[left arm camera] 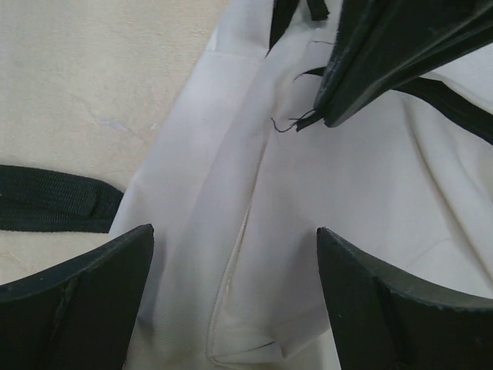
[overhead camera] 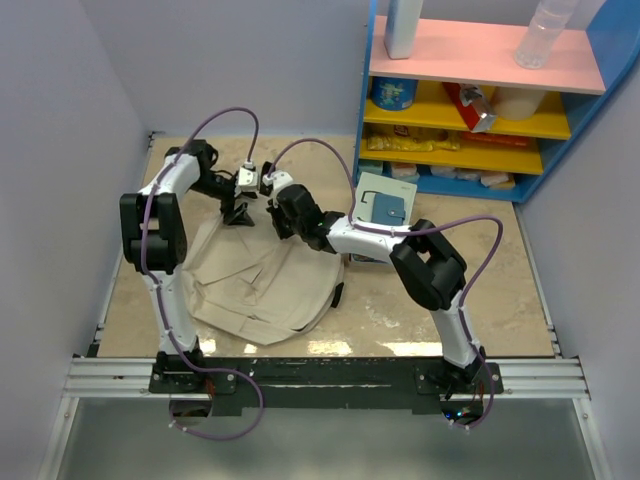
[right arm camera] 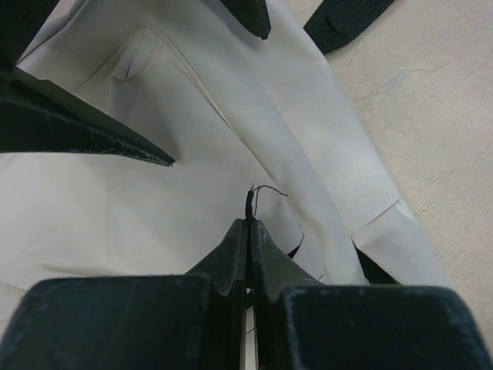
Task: Pack the student bag
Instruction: Move the student bag to the center of the board, then unzip the student bag at the center of the board.
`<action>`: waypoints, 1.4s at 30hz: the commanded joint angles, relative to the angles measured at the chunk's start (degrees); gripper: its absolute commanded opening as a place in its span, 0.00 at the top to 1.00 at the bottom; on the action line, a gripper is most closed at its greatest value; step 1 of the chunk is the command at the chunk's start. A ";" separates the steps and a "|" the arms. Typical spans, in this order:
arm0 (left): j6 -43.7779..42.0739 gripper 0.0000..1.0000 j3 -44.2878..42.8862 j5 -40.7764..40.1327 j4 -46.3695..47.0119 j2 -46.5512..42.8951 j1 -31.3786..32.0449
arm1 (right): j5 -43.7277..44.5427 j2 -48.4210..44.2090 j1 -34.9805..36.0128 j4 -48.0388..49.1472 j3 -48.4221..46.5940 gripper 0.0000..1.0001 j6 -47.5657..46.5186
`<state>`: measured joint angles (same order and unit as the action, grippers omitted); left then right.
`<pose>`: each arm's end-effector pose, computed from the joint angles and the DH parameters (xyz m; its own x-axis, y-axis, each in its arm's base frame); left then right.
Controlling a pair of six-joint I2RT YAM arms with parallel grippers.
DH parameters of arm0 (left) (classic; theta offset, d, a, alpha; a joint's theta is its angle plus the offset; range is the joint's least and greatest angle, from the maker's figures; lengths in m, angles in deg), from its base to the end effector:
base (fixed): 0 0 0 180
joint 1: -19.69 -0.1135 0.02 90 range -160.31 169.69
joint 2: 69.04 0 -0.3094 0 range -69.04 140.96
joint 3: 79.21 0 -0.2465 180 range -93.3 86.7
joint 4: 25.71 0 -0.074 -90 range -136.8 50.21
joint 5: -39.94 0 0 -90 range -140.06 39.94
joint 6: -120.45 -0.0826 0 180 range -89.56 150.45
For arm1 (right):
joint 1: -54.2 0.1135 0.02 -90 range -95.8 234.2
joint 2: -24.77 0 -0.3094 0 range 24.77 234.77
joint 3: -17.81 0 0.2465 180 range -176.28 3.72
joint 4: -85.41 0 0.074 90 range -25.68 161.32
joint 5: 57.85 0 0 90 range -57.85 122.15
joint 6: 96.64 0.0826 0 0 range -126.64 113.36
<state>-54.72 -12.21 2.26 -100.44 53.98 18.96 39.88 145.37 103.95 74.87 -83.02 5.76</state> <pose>0.4435 -0.0597 0.2061 -0.0194 0.6089 -0.7930 0.9976 0.0642 0.0248 0.3600 0.4080 0.2178 -0.4648 -0.2197 -0.8577 -0.5954 0.7946 0.1191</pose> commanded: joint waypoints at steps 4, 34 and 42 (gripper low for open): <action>-7.30 0.14 -1.20 3.76 -5.55 -0.06 2.93 | -1.31 -5.46 0.08 2.07 -0.71 1.00 -0.36; 1.22 1.00 -3.49 10.96 -5.11 7.94 3.64 | 0.97 -11.00 2.97 14.11 12.47 1.00 3.86; 15.97 1.00 7.05 8.24 15.27 3.02 3.46 | 3.61 -8.19 8.15 11.57 11.24 1.00 5.87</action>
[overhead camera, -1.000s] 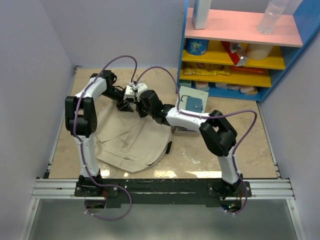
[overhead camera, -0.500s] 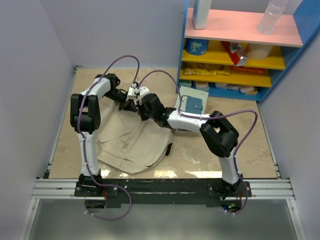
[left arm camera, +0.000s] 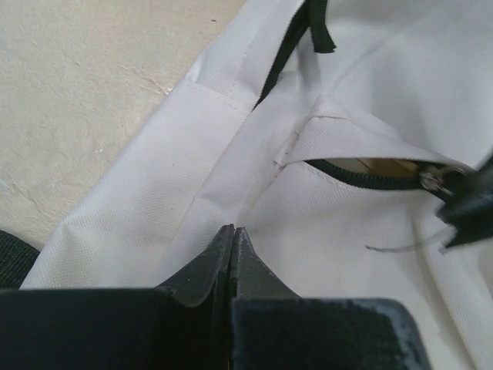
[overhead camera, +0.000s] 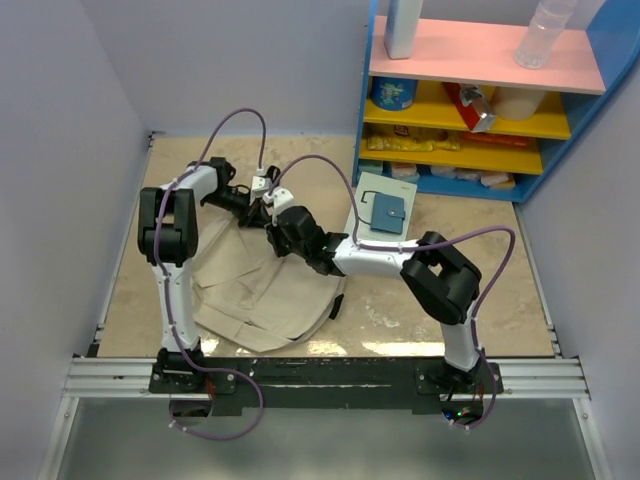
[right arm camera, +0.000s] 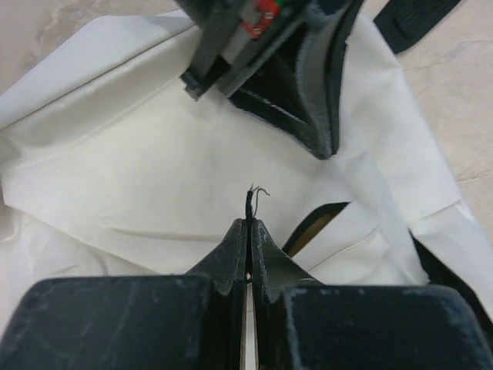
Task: Pack the student bag
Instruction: Unzip the student bag at the center of the board.
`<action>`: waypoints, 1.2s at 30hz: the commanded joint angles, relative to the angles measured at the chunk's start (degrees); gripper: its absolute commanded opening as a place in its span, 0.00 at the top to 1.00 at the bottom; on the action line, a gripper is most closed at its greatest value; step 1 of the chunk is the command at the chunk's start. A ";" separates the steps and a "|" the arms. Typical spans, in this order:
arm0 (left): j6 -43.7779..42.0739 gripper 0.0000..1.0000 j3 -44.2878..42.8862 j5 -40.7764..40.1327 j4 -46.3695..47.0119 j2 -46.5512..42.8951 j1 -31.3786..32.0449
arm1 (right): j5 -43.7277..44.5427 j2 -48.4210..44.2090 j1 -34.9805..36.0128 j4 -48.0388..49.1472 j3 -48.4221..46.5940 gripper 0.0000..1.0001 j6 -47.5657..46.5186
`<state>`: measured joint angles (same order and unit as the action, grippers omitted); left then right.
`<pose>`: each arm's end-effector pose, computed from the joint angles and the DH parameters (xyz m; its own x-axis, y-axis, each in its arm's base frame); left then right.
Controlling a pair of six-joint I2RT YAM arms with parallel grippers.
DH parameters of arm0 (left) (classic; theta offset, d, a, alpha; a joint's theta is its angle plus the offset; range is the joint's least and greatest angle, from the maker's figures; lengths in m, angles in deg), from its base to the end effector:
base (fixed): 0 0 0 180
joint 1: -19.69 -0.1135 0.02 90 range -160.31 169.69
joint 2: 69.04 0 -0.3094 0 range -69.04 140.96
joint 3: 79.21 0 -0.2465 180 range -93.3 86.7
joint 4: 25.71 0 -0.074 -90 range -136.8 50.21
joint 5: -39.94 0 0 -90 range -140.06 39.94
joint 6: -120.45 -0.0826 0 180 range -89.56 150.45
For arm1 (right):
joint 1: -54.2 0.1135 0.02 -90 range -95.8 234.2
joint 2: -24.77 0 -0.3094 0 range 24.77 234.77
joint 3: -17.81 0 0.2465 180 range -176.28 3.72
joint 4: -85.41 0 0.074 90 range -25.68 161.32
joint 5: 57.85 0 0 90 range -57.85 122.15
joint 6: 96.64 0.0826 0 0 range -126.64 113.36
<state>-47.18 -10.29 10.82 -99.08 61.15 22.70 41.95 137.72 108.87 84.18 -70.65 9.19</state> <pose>0.4432 -0.0956 0.1551 -0.2256 0.4879 -0.8433 0.9719 0.0533 -0.2292 0.3035 0.4038 0.2288 -0.4366 -0.1511 -0.8869 -0.6197 0.7652 0.1747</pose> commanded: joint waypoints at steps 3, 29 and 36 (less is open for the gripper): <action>11.87 1.00 9.27 -1.64 19.72 -6.61 -0.28 | 2.76 -0.01 4.47 1.73 0.36 1.00 4.11; 37.37 0.86 11.65 -9.73 40.05 -11.01 -0.19 | -2.78 -1.85 19.77 -5.12 0.37 0.76 4.29; 40.27 0.50 10.60 -9.20 32.49 -19.70 -1.86 | -2.24 -6.68 17.31 -5.31 3.52 0.31 4.81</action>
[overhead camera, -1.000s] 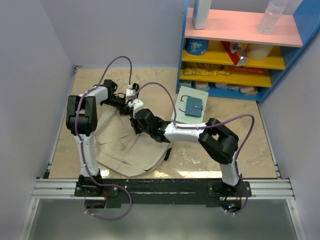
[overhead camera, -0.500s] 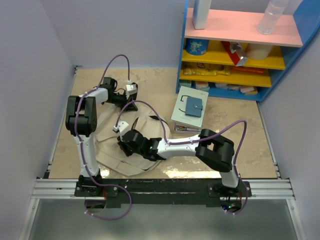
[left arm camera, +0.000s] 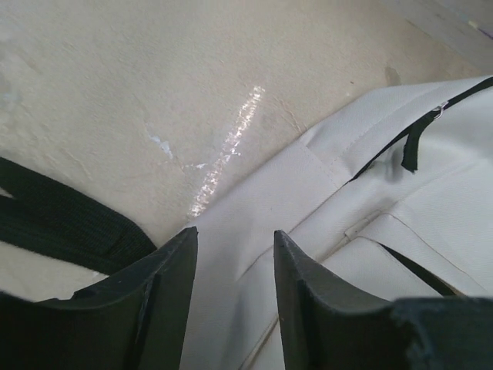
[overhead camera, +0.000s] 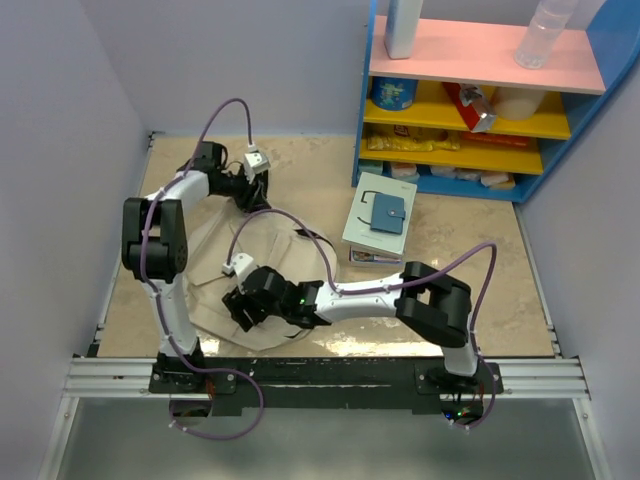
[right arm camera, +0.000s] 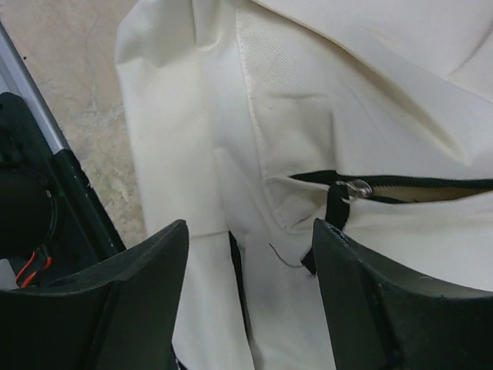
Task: Pack the student bag
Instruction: Unzip the student bag at the center of the board, then pick up the personal item from the center of the board.
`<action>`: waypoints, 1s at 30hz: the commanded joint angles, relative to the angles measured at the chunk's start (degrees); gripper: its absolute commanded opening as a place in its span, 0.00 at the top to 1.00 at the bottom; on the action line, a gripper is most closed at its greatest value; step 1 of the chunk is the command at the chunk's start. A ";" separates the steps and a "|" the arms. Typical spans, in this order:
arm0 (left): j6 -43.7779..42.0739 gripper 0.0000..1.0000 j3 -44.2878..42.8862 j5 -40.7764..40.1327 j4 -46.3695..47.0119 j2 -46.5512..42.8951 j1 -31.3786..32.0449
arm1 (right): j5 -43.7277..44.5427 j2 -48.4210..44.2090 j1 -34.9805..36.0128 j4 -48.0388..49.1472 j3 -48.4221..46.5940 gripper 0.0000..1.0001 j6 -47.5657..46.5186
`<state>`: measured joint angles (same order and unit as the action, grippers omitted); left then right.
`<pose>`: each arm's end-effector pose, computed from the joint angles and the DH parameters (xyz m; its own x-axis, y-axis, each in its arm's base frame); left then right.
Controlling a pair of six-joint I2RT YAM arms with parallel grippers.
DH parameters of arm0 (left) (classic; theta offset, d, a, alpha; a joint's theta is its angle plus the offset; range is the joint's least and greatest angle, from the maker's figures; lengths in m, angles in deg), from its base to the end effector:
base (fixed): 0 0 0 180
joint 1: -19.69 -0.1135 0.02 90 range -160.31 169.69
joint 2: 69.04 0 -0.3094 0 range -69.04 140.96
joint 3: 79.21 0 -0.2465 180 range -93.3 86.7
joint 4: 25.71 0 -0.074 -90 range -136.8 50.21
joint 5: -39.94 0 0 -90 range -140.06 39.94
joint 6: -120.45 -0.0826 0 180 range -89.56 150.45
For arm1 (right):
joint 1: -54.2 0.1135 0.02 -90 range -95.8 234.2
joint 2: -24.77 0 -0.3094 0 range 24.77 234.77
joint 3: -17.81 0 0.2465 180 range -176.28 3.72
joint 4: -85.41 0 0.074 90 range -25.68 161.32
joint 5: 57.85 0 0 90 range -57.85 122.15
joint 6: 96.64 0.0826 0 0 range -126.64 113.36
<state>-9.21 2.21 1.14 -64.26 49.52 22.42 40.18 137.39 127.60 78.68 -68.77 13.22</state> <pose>0.4616 -0.0865 0.1938 -0.3774 0.4184 -0.8261 0.8796 0.4410 -0.1785 0.1515 0.4677 0.2066 -0.4564 -0.3535 -0.8165 -0.8084 0.5481 0.2145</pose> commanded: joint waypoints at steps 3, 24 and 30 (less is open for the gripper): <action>2.04 0.50 -1.74 0.48 -7.16 -10.71 -2.19 | -0.21 -10.73 -3.44 1.87 5.07 0.31 1.67; 7.05 0.51 23.21 -2.51 0.47 -24.95 3.17 | 9.81 -5.48 -12.85 -1.38 3.05 0.50 9.23; 7.84 0.51 25.78 -4.09 1.88 -27.24 3.25 | 14.81 -8.36 -12.94 -5.85 4.20 0.53 8.80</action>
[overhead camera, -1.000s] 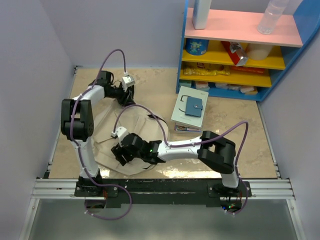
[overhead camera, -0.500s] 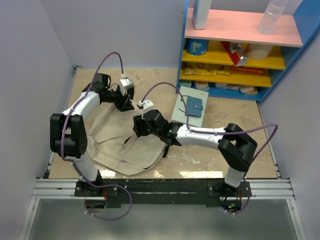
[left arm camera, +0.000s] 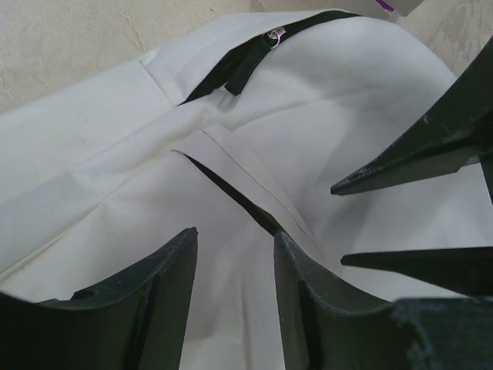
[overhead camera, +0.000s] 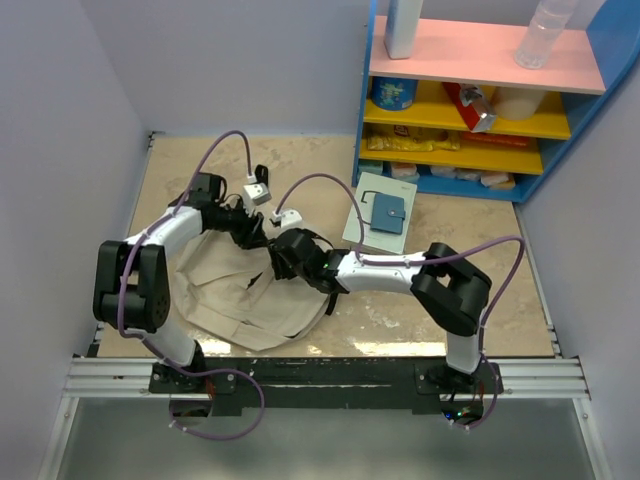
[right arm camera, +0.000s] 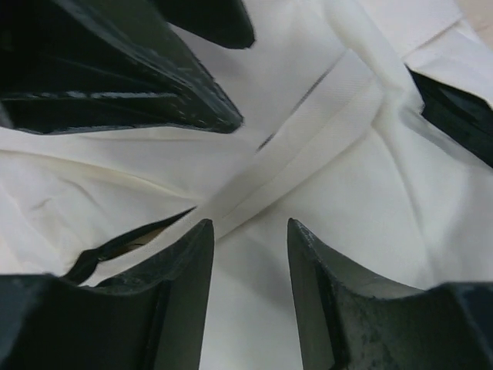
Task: Pack the student bag
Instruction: Pick up the personal item from the center of the board.
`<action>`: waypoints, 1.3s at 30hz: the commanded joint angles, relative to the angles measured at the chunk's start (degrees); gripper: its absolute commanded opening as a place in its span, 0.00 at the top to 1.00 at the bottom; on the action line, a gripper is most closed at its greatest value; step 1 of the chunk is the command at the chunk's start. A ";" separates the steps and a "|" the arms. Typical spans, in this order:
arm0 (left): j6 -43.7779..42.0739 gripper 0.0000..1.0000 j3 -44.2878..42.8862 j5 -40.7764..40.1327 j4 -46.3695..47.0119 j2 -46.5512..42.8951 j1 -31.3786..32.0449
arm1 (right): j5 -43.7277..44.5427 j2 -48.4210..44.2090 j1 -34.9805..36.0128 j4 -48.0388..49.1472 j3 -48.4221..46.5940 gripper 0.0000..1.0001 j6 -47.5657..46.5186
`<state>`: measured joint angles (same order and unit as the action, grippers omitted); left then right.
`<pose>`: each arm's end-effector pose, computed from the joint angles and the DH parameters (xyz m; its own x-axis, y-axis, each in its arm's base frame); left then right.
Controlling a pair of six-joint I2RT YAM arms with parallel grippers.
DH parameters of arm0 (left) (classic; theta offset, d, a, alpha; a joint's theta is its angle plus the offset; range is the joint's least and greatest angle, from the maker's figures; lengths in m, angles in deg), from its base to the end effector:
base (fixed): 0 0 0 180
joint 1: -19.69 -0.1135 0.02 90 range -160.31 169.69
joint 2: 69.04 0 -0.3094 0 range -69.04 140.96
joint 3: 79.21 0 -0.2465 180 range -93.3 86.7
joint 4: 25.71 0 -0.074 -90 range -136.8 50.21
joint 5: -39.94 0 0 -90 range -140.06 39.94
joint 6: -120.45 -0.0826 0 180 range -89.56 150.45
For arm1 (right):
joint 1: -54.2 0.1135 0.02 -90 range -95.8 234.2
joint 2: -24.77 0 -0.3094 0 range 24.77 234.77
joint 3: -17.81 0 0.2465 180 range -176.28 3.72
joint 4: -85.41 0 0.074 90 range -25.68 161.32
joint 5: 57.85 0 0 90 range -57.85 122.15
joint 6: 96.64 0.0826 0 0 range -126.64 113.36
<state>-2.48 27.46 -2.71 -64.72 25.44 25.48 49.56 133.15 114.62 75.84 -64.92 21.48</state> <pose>0.3309 -0.0946 0.2203 -0.4893 0.4198 -0.7645 0.8321 0.4872 -0.2650 0.2508 0.3919 0.2123 -0.5853 -0.1202 -0.8018 -0.4913 0.8393 0.2329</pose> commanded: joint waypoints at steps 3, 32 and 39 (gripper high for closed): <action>1.64 0.51 -0.16 -0.24 2.34 -4.56 0.11 | 6.76 -11.74 -0.83 -7.84 -0.18 0.42 -0.87; 23.44 0.52 -23.72 -14.74 33.19 14.94 26.74 | -12.39 -38.68 -41.70 -8.47 20.04 0.31 4.66; 22.12 0.51 -26.45 -17.20 33.28 17.41 29.02 | -14.24 -37.10 -43.90 -5.31 22.76 0.31 5.37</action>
<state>19.35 4.77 -18.12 -35.65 42.46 52.97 37.63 95.73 71.65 66.50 -44.20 25.76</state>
